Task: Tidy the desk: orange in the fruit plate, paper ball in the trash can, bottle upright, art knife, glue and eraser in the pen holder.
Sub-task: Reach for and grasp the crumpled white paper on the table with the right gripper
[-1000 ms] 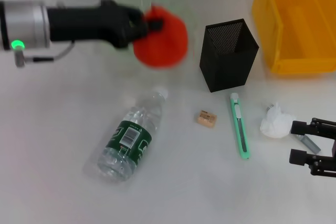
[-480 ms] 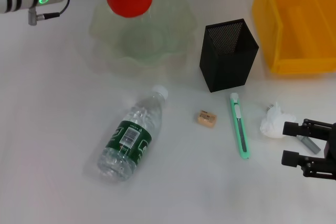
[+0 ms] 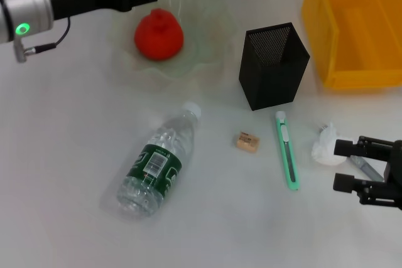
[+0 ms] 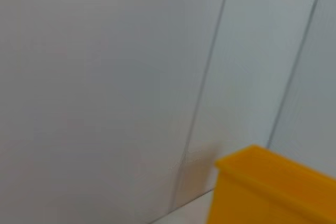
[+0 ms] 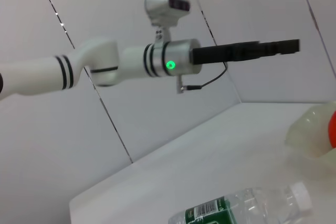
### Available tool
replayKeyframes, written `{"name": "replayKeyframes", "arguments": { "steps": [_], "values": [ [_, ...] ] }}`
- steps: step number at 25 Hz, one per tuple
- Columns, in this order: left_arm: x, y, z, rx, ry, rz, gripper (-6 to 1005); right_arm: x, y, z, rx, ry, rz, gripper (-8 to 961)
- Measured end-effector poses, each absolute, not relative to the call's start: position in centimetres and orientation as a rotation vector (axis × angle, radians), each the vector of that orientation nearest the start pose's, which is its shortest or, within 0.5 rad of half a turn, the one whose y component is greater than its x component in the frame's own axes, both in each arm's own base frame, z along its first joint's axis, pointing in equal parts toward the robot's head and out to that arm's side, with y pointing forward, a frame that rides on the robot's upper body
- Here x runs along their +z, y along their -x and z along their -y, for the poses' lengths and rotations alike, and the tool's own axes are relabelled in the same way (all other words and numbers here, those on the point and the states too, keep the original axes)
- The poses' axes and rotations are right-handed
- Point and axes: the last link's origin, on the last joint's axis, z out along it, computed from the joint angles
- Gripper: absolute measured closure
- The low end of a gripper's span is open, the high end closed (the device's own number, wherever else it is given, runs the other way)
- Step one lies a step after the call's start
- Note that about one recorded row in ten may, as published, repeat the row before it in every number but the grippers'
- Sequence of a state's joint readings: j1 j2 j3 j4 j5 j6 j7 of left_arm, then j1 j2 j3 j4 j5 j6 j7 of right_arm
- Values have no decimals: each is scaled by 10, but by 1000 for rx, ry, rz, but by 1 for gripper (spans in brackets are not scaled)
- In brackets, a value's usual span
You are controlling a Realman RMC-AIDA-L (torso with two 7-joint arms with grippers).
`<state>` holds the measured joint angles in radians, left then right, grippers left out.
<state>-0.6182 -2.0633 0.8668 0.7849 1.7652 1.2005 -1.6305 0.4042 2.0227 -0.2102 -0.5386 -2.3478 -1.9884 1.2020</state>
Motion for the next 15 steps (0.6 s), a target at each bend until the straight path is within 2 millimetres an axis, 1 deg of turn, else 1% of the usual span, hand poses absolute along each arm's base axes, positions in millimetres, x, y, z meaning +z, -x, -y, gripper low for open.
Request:
{"name": "replayKeyframes", "arguments": {
  "steps": [1, 2, 3, 4, 5, 6, 7, 8, 9, 10, 11, 12, 13, 14, 15],
  "values": [
    [30, 210, -410, -741, 2429, 677, 413, 32, -314, -234, 978, 2744, -753, 289],
    [33, 213, -397, -797, 2463, 667, 352, 37, -311, -239, 1000, 2733, -760, 290],
    [33, 213, -397, -797, 2463, 667, 319, 37, -311, -239, 1000, 2733, -760, 291],
    [34, 215, -387, -823, 2494, 650, 287, 44, -308, -246, 1011, 2714, -780, 291],
    [32, 220, -355, -889, 2634, 566, 254, 44, -308, -246, 1011, 2714, -780, 292],
    [30, 222, -342, -911, 2695, 529, 222, 50, -305, -252, 1006, 2706, -818, 293],
    [27, 224, -330, -924, 2754, 503, 189, 63, -299, -265, 954, 2719, -887, 293],
    [27, 224, -330, -924, 2754, 503, 188, 63, -299, -265, 954, 2719, -887, 294],
    [20, 229, -308, -944, 2864, 471, 188, 77, -290, -278, 855, 2771, -949, 295],
    [20, 229, -308, -944, 2864, 471, 187, 77, -290, -278, 855, 2771, -949, 295],
    [20, 229, -308, -944, 2864, 471, 187, 85, -284, -285, 771, 2811, -954, 296],
    [14, 234, -293, -953, 2933, 472, 186, 92, -277, -292, 693, 2837, -952, 297],
    [14, 234, -293, -953, 2933, 472, 186, 97, -271, -297, 628, 2850, -950, 297],
    [4, 240, -282, -949, 2973, 495, 185, 109, -257, -310, 444, 2865, -963, 298],
    [4, 240, -282, -949, 2973, 495, 185, 109, -257, -310, 444, 2865, -963, 299]
  ]
}}
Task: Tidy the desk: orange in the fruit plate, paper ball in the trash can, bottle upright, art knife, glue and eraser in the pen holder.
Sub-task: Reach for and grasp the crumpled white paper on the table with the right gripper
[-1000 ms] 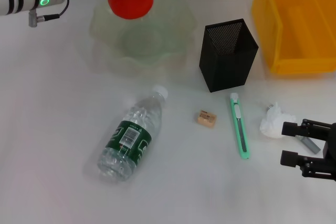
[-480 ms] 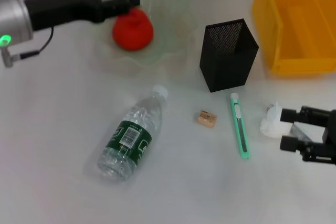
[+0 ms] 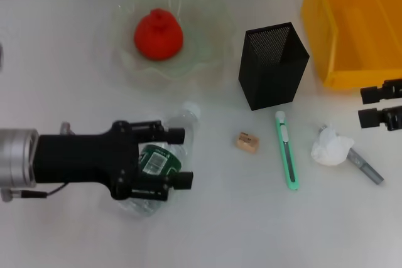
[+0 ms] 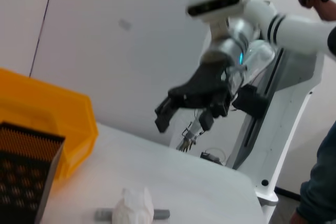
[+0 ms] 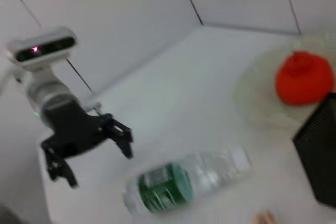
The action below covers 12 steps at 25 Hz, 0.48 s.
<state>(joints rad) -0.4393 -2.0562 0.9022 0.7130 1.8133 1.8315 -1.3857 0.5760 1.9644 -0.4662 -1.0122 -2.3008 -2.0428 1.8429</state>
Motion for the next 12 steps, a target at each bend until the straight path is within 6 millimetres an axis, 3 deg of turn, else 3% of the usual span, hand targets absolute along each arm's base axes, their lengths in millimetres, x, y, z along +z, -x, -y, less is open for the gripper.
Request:
{"name": "replayKeyframes", "arguments": {
  "steps": [1, 2, 3, 4, 5, 7, 8, 9, 12],
  "values": [
    [4, 240, -282, -949, 2973, 495, 185, 113, -249, -316, 333, 2863, -982, 299],
    [-13, 250, -273, -914, 2998, 535, 185, 119, -235, -326, 114, 2840, -1004, 300],
    [-13, 250, -273, -914, 2998, 535, 185, 119, -235, -326, 114, 2840, -1004, 300],
    [-18, 251, -276, -906, 2993, 558, 185, 117, -217, -334, -94, 2817, -1006, 301],
    [-18, 251, -276, -906, 2993, 558, 185, 117, -217, -334, -94, 2817, -1006, 302],
    [-21, 251, -277, -889, 2989, 565, 185, 102, -200, -340, -329, 2780, -983, 303],
    [-21, 251, -277, -889, 2989, 565, 185, 102, -200, -340, -329, 2780, -983, 304],
    [-22, 251, -278, -884, 2988, 566, 185, 89, -196, -343, -446, 2741, -946, 304],
    [-24, 253, -279, -863, 2985, 575, 185, 71, -193, -346, -564, 2695, -883, 306]
  ]
}}
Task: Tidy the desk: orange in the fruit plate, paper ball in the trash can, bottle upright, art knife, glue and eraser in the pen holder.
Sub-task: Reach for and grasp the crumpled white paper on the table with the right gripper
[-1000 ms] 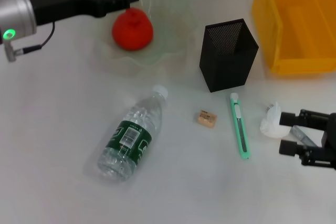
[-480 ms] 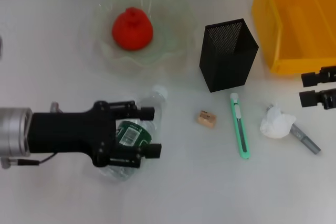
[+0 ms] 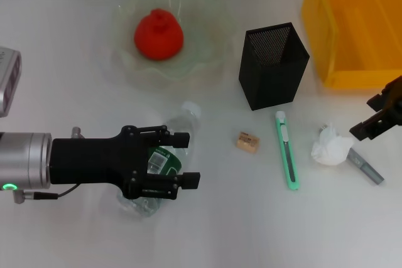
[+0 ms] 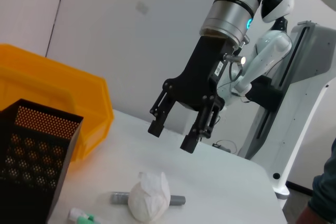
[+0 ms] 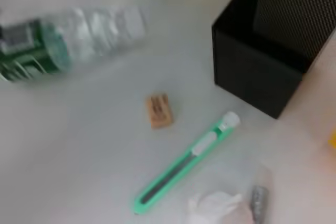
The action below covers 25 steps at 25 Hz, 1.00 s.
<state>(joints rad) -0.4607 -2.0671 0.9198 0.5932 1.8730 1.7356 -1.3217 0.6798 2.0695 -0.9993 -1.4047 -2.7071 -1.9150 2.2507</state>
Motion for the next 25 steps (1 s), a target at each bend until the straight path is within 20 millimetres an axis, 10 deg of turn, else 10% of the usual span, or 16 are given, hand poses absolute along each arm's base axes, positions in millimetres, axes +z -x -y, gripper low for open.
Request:
{"name": "replayKeyframes", "arguments": {
  "steps": [25],
  "values": [
    [-36, 254, -289, -745, 2990, 585, 184, -13, -195, -353, -885, 2754, -580, 323]
  ]
}}
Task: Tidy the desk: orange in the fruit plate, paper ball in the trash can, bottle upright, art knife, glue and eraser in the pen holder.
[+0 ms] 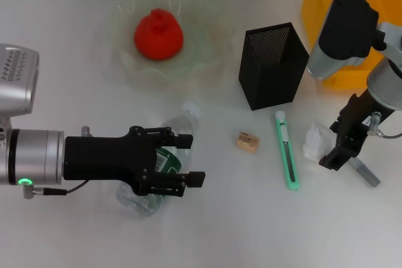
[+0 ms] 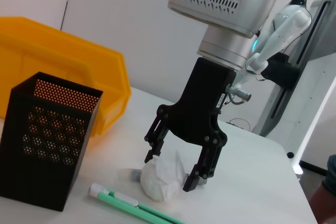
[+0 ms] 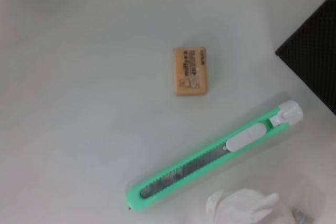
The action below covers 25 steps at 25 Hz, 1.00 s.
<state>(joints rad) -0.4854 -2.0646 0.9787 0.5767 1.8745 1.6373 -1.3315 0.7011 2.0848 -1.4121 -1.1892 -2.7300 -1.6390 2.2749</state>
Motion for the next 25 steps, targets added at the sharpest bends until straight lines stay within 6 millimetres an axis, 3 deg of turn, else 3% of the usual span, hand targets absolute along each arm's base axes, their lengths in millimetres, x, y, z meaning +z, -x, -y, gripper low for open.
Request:
{"name": "replayKeyframes", "arguments": {
  "steps": [15, 17, 25],
  "values": [
    [-42, 255, -287, -727, 3006, 608, 185, -19, -194, -357, -861, 2762, -572, 333],
    [-42, 255, -287, -727, 3007, 609, 185, -19, -195, -357, -860, 2762, -569, 416],
    [-42, 255, -286, -730, 3010, 609, 184, -14, -193, -355, -835, 2769, -568, 420]
  ]
}}
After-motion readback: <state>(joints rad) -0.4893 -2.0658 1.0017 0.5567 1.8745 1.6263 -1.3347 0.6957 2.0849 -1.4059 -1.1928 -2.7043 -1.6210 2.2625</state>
